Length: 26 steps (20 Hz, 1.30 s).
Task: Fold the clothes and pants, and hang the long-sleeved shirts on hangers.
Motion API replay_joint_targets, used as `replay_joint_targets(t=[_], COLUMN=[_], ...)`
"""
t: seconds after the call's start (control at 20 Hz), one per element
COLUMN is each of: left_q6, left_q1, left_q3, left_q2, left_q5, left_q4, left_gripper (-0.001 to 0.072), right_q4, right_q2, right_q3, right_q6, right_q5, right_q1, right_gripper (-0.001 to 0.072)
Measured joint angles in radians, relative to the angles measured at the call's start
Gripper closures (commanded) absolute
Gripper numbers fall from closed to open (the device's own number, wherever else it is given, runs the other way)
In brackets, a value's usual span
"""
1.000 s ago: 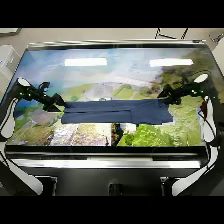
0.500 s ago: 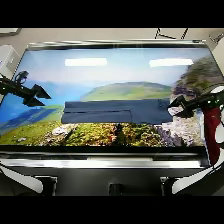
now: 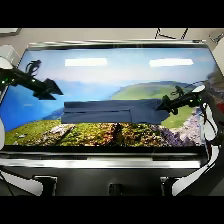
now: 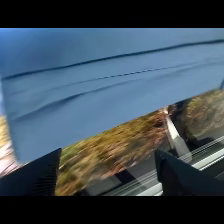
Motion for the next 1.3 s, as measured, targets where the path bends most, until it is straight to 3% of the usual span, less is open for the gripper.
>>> replay_joint_targets(t=[0.05,0.1,0.2,0.35,0.6,0.95,1.15,1.3], left_q6=[0.000,0.000,0.000,-0.011,-0.104,-0.172,-0.145,-0.119], left_q1=[-0.042,-0.086,-0.190,-0.363,-0.576,-0.795,-0.817,-0.711], left_q3=[-0.002,-0.008,-0.035,-0.087,-0.117,-0.124,-0.124,-0.124], left_q2=[0.000,0.001,-0.001,-0.035,-0.156,-0.308,-0.323,-0.264], left_q5=[0.037,0.078,0.191,0.364,0.515,0.806,0.929,0.881], left_q4=[0.001,0.001,0.000,0.000,-0.046,-0.436,-0.571,-0.464], left_gripper=[0.0529,0.0619,0.0681,0.0683,0.0684,0.0685,0.0688,0.0688], right_q4=[0.008,0.018,0.019,0.025,0.027,0.021,0.011,0.025], right_q2=[0.026,0.055,0.124,0.238,0.432,0.635,0.644,0.592], right_q3=[0.000,0.001,0.001,0.001,0.001,0.001,0.001,0.001], right_q6=[-0.002,-0.002,-0.001,0.030,0.126,0.240,0.275,0.279], right_q5=[0.005,0.007,0.021,0.059,0.124,0.159,0.138,0.082], right_q1=[0.009,0.015,0.031,0.070,0.138,0.200,0.221,0.280], right_gripper=[0.0671,0.0671,0.0671,0.0671,0.0670,0.0669,0.0670,0.0670])
